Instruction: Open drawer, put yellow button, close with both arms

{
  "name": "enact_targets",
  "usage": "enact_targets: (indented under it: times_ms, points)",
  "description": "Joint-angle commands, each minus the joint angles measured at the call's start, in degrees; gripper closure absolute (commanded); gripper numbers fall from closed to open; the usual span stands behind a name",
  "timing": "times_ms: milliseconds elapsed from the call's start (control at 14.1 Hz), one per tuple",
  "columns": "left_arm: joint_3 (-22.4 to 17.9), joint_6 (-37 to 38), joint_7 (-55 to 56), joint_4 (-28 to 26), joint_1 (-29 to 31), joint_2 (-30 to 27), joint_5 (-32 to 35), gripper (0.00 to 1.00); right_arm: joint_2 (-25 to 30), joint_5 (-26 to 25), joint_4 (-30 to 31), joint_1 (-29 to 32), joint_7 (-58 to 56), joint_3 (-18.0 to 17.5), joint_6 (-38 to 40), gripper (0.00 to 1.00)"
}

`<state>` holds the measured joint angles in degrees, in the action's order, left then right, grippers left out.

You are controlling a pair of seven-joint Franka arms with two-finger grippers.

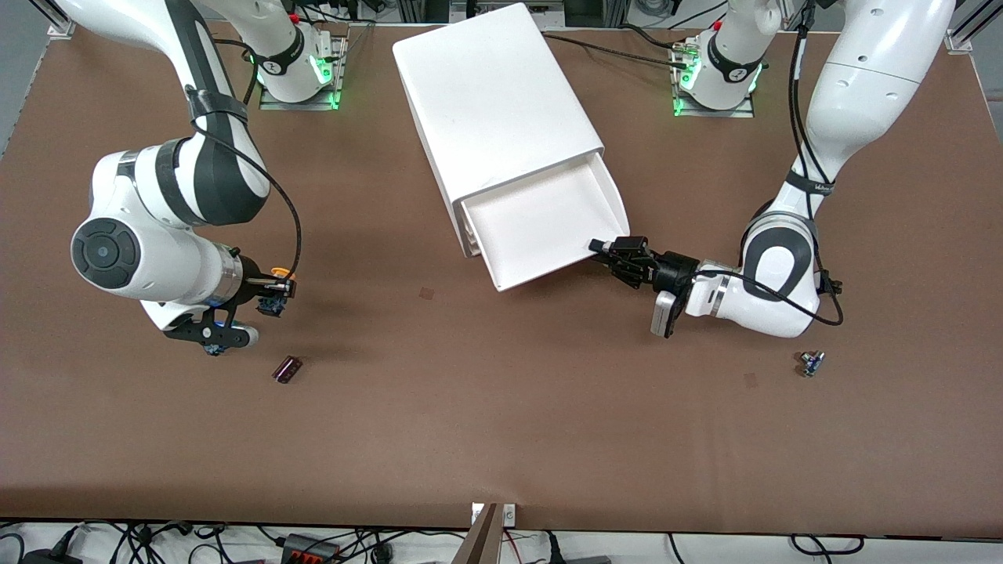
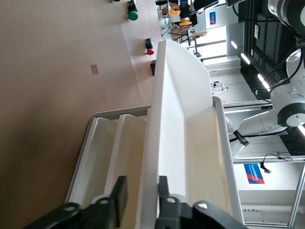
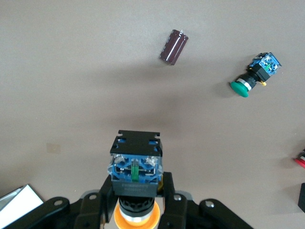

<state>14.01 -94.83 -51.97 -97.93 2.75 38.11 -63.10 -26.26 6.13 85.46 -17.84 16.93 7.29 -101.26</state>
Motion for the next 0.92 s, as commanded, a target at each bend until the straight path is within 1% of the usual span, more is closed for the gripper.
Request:
enact_targets:
  times_ms: [0,142,284,496,567,638,851]
  points:
    - [-0.2,1.2,2.5,1.5,0.8,0.5,1.5,0.0,0.5,0.4,-0.6,0.6,0.8,0.3,1.2,1.0]
    - [-0.2,2.4,9.0,1.5,1.7,-1.4,1.6,0.0,0.5,0.7,-0.6,1.0,1.2,0.2,1.2,1.0]
    - [-0.2,3.5,16.6,1.7,2.0,-3.5,1.6,0.0,0.6,0.6,-0.6,0.3,2.5,0.3,1.2,1.0]
    - [-0.8,3.4,25.8,1.9,2.1,-6.5,2.5,0.0,0.7,1.0,-0.6,2.4,3.9,0.8,0.7,1.0]
    - [-0.9,3.1,28.2,2.6,2.1,-7.1,6.2,0.0,1.6,1.0,-0.6,2.3,4.9,0.7,0.7,1.0]
    - [-0.9,3.0,30.7,5.2,2.1,-7.2,10.9,0.0,2.4,1.0,-0.7,2.2,7.9,0.1,0.6,1.0]
    - [-0.8,3.0,38.3,11.3,1.8,-7.1,29.7,0.0,3.5,1.1,-0.7,0.3,18.7,-0.4,0.6,1.0]
